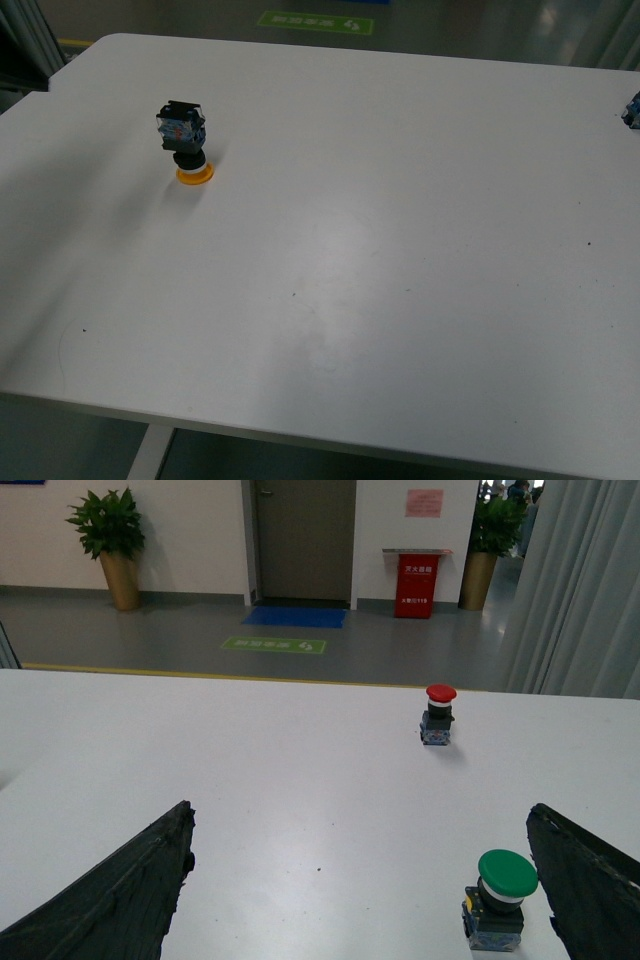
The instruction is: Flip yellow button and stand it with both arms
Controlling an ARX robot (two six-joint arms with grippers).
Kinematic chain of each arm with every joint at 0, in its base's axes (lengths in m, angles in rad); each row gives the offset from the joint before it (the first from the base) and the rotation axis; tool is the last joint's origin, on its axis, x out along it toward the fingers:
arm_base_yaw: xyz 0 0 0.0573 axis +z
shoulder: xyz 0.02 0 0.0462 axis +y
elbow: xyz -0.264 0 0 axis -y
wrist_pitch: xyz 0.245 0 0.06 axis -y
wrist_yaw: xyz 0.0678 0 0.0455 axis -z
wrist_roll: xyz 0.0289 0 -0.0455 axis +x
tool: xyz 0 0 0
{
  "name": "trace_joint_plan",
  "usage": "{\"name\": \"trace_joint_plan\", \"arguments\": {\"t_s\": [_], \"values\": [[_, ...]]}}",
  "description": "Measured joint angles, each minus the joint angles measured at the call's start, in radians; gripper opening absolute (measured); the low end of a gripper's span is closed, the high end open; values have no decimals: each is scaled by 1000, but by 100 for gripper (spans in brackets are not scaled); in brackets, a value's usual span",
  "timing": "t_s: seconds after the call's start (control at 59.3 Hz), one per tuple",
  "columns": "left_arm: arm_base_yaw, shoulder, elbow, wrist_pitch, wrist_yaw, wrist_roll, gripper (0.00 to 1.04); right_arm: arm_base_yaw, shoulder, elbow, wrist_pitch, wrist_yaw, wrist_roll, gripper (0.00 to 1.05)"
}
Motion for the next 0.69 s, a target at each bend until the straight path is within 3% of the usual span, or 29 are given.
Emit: {"name": "trace_joint_plan", "arguments": {"t_s": [0.321, 0.692], "values": [[-137, 198, 257, -125, -48, 33, 98, 0, 0, 0, 0, 0, 0, 97], [-220, 330, 404, -165, -84, -37, 98, 0, 0, 0, 0, 0, 0, 97]]}}
